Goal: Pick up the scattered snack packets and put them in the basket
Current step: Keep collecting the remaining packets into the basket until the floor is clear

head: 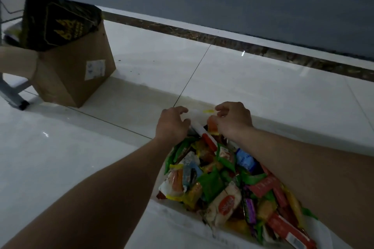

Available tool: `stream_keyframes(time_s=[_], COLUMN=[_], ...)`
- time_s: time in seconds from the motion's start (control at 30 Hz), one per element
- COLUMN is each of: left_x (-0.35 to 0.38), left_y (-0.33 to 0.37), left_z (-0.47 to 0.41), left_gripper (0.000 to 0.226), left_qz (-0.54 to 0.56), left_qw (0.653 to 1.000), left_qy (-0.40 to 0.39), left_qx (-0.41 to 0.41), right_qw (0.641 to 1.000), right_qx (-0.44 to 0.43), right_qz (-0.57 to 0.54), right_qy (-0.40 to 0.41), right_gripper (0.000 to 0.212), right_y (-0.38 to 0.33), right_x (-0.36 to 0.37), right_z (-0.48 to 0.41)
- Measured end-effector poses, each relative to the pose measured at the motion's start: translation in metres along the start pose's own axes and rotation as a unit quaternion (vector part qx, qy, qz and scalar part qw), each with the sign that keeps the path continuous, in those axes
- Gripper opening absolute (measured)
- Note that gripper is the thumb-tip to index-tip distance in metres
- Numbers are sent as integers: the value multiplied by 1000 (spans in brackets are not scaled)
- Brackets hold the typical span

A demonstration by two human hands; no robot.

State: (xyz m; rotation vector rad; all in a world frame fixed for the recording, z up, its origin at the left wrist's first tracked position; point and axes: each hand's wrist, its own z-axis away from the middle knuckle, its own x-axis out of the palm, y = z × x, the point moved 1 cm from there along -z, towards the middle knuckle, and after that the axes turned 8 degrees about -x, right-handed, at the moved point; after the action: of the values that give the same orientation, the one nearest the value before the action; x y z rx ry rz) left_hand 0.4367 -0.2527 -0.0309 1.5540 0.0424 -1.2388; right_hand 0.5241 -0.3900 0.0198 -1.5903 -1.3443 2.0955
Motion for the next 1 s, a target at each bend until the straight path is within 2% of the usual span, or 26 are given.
stream_keyframes(time_s=[0.2,0.4,0.53,0.63,0.73,0.87,1.0], left_x=[-16,-31,-33,-38,-41,-38,-30], left_y=[-8,1,-3,-12,-30,-59,-77], left_z=[24,78,113,135,151,163,167], left_gripper=[40,46,56,72,100,132,136], left_qz=[-15,-79,-77,-63,-116,-163,-159], left_qw=[1000,995,994,995,990,984,985], left_qy=[-2,-26,-34,-48,-71,-68,-59], left_qx=[6,52,68,67,38,24,23], right_qw=[992,978,973,970,970,966,967], right_qx=[-50,-92,-100,-116,-121,-109,-56], right_qz=[88,125,133,139,133,194,212], right_qy=[-76,-142,-162,-161,-161,-132,-130], right_gripper=[42,61,65,89,113,128,141], right_y=[4,25,48,60,74,99,116], right_x=[-19,-74,-93,-97,-98,-96,-99], right_z=[19,88,125,144,166,194,206])
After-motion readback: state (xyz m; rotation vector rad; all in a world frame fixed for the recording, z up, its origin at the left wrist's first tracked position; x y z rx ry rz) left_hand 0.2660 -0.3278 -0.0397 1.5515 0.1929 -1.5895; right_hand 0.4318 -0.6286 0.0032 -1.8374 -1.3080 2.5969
